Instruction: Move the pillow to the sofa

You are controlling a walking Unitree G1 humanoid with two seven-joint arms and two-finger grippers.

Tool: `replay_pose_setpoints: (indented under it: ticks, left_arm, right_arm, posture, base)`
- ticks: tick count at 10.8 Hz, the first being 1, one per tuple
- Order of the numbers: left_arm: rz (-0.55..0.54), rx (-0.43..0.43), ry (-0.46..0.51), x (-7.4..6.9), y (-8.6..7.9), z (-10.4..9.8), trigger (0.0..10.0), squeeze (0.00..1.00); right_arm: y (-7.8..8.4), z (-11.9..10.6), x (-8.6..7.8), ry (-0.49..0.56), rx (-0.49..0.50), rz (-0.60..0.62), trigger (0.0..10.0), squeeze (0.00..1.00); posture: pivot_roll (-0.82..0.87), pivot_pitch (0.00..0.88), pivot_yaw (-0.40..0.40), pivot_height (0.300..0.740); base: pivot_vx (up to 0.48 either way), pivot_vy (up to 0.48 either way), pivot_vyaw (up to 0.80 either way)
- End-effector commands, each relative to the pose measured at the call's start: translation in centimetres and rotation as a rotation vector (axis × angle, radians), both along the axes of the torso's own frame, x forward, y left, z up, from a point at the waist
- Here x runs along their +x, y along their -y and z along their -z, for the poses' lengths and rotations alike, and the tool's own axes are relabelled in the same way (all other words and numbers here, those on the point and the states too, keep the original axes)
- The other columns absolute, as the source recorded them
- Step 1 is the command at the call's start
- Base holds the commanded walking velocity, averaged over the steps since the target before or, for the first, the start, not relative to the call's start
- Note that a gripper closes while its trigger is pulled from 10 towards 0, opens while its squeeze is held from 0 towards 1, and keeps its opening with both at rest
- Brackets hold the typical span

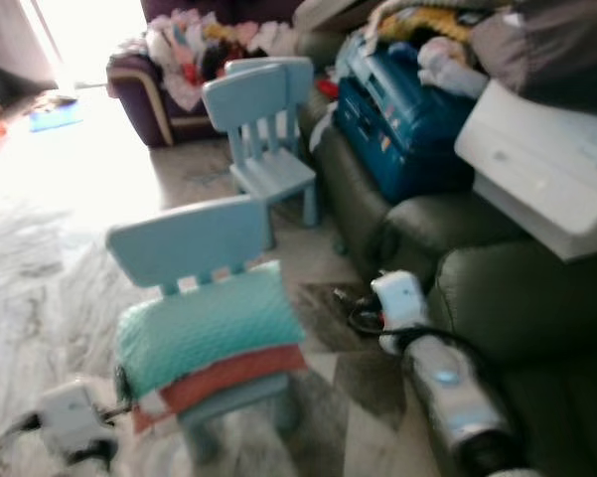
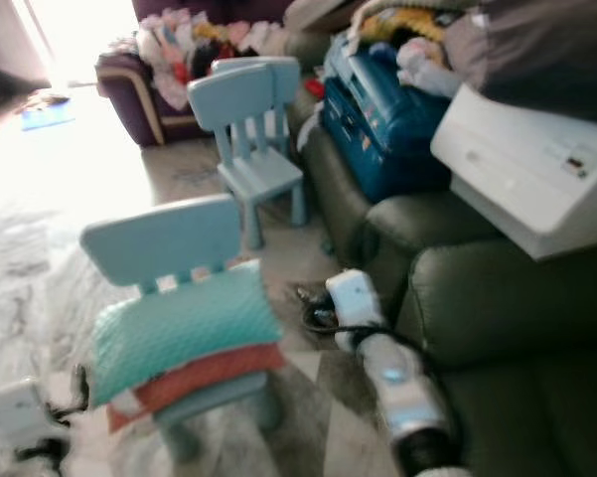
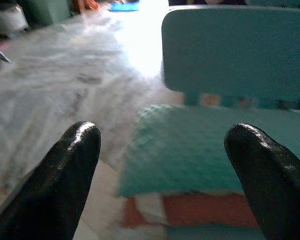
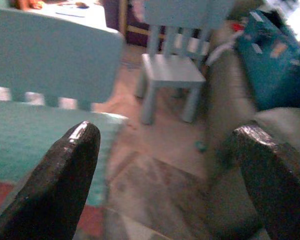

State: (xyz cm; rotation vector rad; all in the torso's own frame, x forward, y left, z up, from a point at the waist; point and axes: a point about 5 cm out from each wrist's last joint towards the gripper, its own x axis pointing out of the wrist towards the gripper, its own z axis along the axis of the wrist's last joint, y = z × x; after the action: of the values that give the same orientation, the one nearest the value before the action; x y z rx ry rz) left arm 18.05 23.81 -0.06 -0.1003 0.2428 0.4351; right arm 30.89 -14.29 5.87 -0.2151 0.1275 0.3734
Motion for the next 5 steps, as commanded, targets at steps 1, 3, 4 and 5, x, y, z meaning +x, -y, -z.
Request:
replay_pose_setpoints:
  ticks: [1,3,4,5]
  left_arm:
    - [-0.026,0.029,-0.017,-0.47,-1.21,-0.03,10.0,0.0]
    - [-0.025,0.031,-0.019,-0.47,-1.22,0.0,10.0,0.0]
    - [-0.034,0.03,-0.02,-0.5,-1.23,0.01,10.0,0.0]
    - [-0.04,0.029,-0.019,-0.51,-1.26,0.01,10.0,0.0]
  right_arm:
    - [-0.85,-0.24,0.1,0.007,0.019,-0.022,10.0,0.0]
    - [-0.77,-0.25,0.12,0.012,0.008,-0.021,10.0,0.0]
    - [-0.86,-0.29,0.06,0.027,-0.021,-0.041,10.0,0.0]
    - [-0.91,-0.28,0.03,0.028,-0.02,-0.044,10.0,0.0]
  posture:
    - [-0.15,0.07,0.023,0.74]
    - [-0.15,0.07,0.023,0.74]
    - [-0.15,0.071,0.023,0.74]
    - [-0.15,0.071,0.023,0.74]
  base:
    - [0.0,0.0,0.0]
    - [0.0,0.0,0.0]
    - [0.0,0.0,0.0]
    - [0.0,0.0,0.64]
